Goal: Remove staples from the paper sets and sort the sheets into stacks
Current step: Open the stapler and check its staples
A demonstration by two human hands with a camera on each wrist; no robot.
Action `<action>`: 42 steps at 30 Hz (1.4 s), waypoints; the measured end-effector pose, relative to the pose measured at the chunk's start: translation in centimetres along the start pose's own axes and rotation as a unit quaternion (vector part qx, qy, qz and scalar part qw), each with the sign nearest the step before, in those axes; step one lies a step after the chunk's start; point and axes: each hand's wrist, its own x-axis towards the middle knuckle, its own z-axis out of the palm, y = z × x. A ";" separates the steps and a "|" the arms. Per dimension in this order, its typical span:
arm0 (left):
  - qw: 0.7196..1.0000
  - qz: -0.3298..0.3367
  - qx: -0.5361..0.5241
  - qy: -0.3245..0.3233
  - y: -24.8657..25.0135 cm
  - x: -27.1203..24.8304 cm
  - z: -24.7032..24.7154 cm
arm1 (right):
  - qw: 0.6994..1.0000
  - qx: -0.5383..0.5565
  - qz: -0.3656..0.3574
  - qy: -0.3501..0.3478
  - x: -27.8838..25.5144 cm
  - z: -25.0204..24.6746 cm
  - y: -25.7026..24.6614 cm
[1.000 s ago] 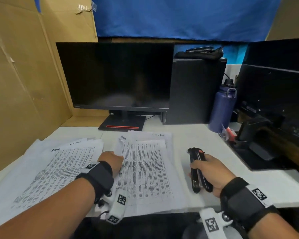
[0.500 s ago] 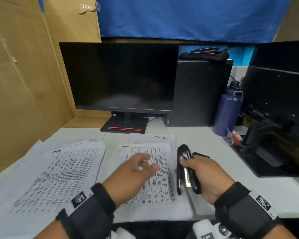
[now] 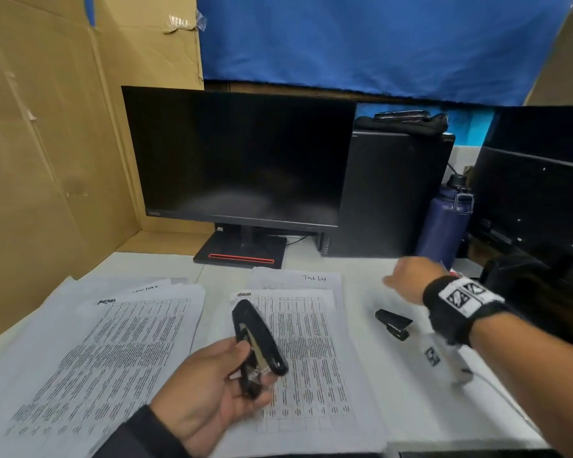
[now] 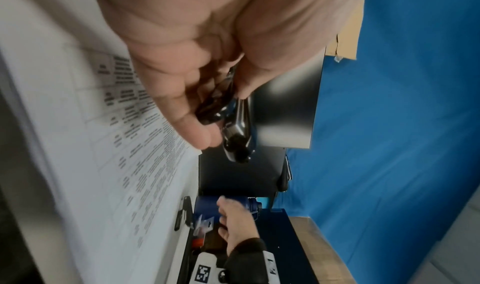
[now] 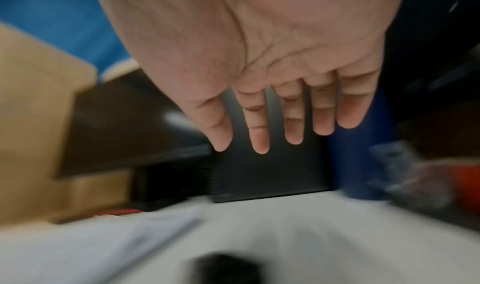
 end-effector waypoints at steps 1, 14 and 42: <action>1.000 0.003 -0.005 0.003 0.2 0.1 -0.3 | 0.998 -0.051 0.041 0.017 3.1 0.5 2.3; 0.998 -0.018 -0.033 -0.054 0.3 0.7 -0.6 | 0.958 -0.205 0.167 -0.113 8.1 0.1 5.5; 0.997 0.007 -0.037 -0.069 -0.2 0.9 -0.4 | 0.984 -0.099 0.075 -0.131 6.7 1.2 4.6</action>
